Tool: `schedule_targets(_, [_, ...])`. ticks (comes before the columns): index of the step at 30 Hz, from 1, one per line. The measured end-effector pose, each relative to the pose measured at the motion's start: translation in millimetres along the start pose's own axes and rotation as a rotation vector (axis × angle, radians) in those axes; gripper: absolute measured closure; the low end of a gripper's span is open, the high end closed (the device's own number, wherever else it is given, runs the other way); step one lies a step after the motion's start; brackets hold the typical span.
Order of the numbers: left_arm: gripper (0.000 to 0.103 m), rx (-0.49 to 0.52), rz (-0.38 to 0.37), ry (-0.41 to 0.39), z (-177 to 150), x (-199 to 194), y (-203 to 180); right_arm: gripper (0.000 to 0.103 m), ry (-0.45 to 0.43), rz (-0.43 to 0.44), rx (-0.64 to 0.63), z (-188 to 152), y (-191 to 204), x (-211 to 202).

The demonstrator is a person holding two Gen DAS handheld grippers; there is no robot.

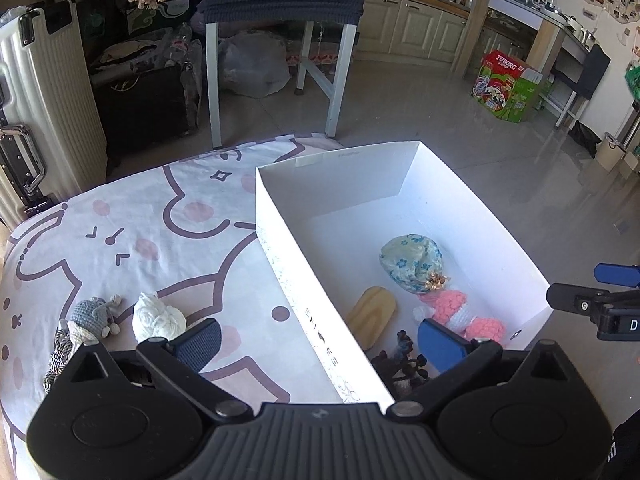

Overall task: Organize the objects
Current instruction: 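Withdraw both grippers from the box back toward the remaining items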

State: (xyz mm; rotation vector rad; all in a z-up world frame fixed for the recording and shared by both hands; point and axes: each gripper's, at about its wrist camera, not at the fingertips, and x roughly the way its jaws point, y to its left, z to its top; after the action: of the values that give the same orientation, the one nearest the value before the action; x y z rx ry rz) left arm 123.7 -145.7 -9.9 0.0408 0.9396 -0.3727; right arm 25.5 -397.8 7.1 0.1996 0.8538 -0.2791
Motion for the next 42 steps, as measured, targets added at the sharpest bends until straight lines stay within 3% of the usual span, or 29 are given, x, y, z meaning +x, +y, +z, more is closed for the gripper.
schedule_targets(14, [0.000, -0.074, 0.020, -0.013, -5, -8, 27, 0.000, 0.007, 0.016, -0.019, 6, 19, 3])
schedule_targets(42, [0.000, -0.256, 0.174, -0.065, -40, -61, 134, 0.000, -0.006, 0.160, -0.209, 29, 148, 21])
